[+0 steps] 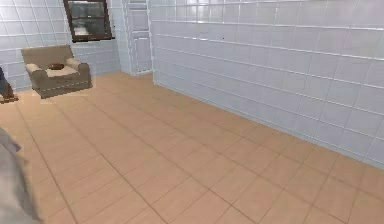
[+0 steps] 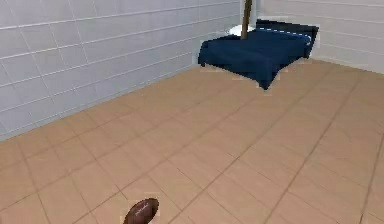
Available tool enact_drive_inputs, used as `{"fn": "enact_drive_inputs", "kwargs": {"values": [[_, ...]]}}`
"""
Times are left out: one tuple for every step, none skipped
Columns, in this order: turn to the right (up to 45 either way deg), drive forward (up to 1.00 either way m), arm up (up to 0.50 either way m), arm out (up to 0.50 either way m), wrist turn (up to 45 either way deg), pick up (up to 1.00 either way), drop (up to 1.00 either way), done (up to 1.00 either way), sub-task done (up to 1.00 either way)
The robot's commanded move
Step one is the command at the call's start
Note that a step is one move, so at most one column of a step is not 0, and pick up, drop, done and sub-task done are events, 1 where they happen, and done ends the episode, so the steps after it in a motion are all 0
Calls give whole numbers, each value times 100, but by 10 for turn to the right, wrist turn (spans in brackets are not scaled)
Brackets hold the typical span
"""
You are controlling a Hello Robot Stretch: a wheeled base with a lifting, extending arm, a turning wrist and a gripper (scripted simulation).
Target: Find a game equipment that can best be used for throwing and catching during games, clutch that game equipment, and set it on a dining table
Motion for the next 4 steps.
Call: {"fn": "enact_drive_inputs", "kwargs": {"values": [[-180, 0, 0, 0, 0, 0, 0, 0, 0], [0, 0, 16, 0, 0, 0, 0, 0, 0], [0, 0, 0, 44, 0, 0, 0, 0, 0], [0, 0, 0, 0, 450, 0, 0, 0, 0]]}}
